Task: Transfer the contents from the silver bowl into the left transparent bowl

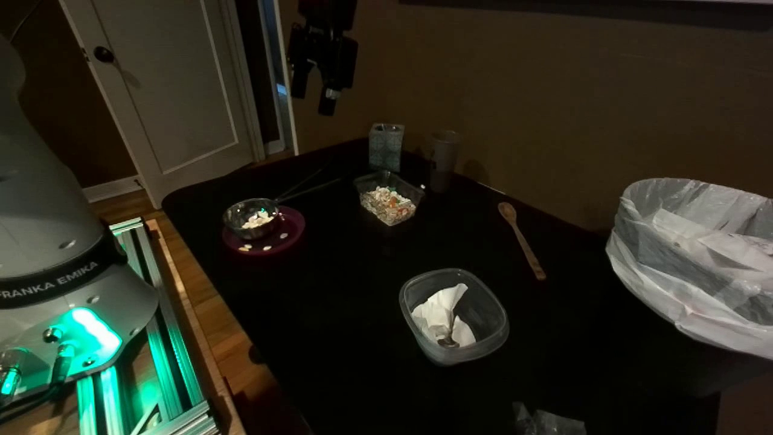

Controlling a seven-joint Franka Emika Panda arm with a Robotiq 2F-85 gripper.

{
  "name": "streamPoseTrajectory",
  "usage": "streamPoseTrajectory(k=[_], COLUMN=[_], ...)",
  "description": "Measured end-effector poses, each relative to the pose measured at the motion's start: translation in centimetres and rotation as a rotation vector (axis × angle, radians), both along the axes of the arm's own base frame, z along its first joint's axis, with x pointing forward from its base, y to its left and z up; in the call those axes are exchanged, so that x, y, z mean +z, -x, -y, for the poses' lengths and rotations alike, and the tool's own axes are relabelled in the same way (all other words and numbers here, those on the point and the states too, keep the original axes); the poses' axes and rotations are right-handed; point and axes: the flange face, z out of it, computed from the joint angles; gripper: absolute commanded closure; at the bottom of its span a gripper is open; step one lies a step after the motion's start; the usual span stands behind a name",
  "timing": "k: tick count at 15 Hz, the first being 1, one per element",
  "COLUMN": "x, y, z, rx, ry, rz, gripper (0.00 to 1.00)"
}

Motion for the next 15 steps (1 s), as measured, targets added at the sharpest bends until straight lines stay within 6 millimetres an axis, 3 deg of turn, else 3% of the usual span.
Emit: streamPoseTrajectory(k=[4,8,10,15], x=[-6.6,-12.2,-13.5,-13.8], y=[2.2,3.7,4.0,3.4], z=[-1.6,-6.0,-7.6,-8.1], rx=[0.072,0.212,0.251,0.278], ry=[-0.035,-0.002,0.025,0.013], rz=[-0.032,-0.080,-0.095,-0.043], gripper=[0.00,0.00,0.00,0.00])
